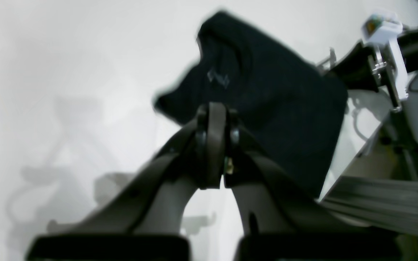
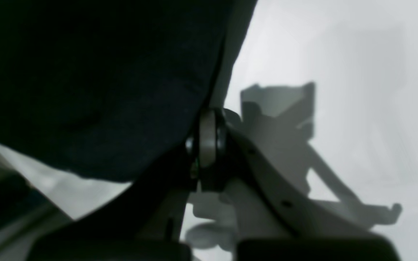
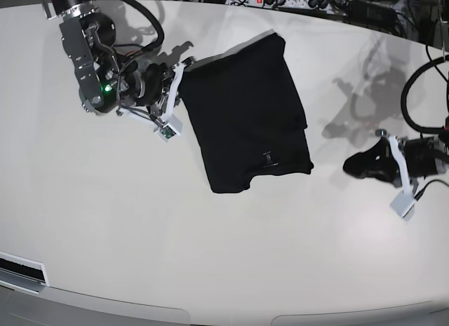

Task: Layout the t-shirt on the table in an organized manner, then fold the t-shirt properly
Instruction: 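Release the folded shirt and pull both grippers away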

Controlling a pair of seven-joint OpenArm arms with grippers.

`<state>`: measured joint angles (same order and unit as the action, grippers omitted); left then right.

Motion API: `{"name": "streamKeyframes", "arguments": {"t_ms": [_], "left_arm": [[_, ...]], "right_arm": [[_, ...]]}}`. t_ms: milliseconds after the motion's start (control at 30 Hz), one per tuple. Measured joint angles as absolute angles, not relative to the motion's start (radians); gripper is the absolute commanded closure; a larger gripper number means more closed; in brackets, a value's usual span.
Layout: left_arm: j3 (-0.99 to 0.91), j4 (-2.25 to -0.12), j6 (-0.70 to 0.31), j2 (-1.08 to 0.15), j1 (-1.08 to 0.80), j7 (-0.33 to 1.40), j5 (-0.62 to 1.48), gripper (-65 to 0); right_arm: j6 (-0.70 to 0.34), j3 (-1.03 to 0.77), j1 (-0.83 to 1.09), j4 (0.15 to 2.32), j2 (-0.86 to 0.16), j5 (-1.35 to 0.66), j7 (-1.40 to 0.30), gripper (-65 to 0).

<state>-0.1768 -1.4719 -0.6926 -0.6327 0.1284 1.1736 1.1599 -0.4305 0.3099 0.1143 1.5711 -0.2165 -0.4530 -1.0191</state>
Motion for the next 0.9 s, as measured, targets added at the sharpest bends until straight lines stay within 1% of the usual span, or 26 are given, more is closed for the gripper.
{"name": "streamKeyframes", "arguments": {"t_ms": [133, 267, 367, 433, 467, 567, 600, 667, 767, 800, 900], "left_arm": [[-0.184, -1.470, -0.693, -0.629, 0.056, 1.180, 1.160, 0.0], [-0.184, -1.470, -0.692, -0.617, 0.044, 1.175, 1.167, 0.0], [-0.184, -1.471, -0.692, -0.616, 0.038, 1.175, 1.168, 0.0], [-0.184, -1.471, -0.692, -0.616, 0.033, 1.176, 1.167, 0.0], [-0.184, -1.471, -0.692, -0.616, 0.033, 1.176, 1.167, 0.0], [-0.184, -1.471, -0.692, -0.616, 0.033, 1.176, 1.177, 0.0], [-0.184, -1.471, -0.692, -0.616, 0.033, 1.179, 1.193, 0.0], [-0.184, -1.471, -0.692, -0.615, 0.034, 1.198, 1.198, 0.0], [-0.184, -1.471, -0.692, -0.616, 0.030, 1.215, 1.214, 0.0], [-0.189, -1.471, -0.692, -0.616, 0.028, 1.236, 1.228, 0.0], [-0.214, -1.471, -0.692, -0.618, 0.003, 1.274, 1.329, 0.0]], "right_arm": [[-0.439, 0.309, 0.197, 1.600, -0.182, -0.472, -1.031, 0.0], [-0.442, 0.309, 0.262, 1.646, -0.154, -0.506, -1.043, 0.0], [-0.460, 0.307, 0.307, 1.689, -0.121, -0.493, -1.044, 0.0], [-0.469, 0.307, 0.319, 1.713, -0.102, -0.443, -1.044, 0.0], [-0.460, 0.308, 0.319, 1.723, -0.096, -0.418, -1.045, 0.0], [-0.384, 0.311, 0.300, 1.765, -0.099, -0.336, -1.060, 0.0], [-0.380, 0.309, 0.290, 1.786, -0.103, -0.309, -1.065, 0.0], [-0.339, 0.305, 0.283, 1.849, -0.114, -0.244, -1.065, 0.0], [-0.242, 0.306, 0.285, 1.938, -0.131, -0.117, -1.068, 0.0], [-0.218, 0.306, 0.287, 1.964, -0.139, -0.105, -1.071, 0.0], [-0.207, 0.305, 0.290, 2.030, -0.168, -0.116, -1.066, 0.0]]}}
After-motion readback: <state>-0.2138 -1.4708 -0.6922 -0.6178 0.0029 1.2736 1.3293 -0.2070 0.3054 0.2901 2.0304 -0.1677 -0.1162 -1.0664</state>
